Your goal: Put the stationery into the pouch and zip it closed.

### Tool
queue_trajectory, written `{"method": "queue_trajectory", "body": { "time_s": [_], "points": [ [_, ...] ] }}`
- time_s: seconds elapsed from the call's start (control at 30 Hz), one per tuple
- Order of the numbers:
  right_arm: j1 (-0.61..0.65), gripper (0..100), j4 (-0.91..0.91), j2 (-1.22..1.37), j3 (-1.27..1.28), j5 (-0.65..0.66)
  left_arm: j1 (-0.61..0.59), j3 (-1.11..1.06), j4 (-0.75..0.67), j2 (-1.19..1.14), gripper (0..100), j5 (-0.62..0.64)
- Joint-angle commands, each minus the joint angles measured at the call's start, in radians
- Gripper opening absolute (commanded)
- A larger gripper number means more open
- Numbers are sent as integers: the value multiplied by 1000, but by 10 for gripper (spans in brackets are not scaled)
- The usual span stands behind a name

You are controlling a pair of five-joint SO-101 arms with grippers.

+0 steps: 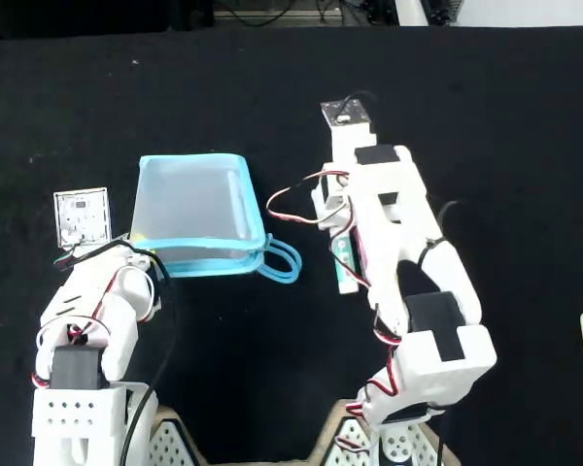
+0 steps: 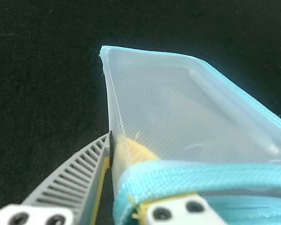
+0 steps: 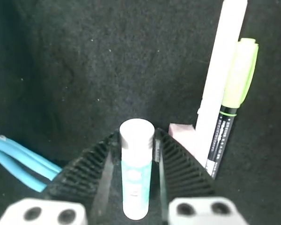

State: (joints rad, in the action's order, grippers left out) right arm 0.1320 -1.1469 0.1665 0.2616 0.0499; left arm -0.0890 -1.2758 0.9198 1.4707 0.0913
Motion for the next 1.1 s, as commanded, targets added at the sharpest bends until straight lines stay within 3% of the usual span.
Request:
{"method": "queue_trajectory", "body": {
  "time_s": [0.0, 0.2, 0.6, 1.07],
  "points": [
    [18, 104, -31, -18, -31, -28, 2, 19, -15, 14, 30, -9],
    [18, 175, -38, -18, -30, -34, 2, 19, -15, 14, 30, -9],
    [18, 166, -3, -15, -25, -35, 2, 19, -15, 14, 30, -9],
    [17, 166, -48, 205, -177, -31, 2, 19, -15, 14, 30, -9]
  ]
}}
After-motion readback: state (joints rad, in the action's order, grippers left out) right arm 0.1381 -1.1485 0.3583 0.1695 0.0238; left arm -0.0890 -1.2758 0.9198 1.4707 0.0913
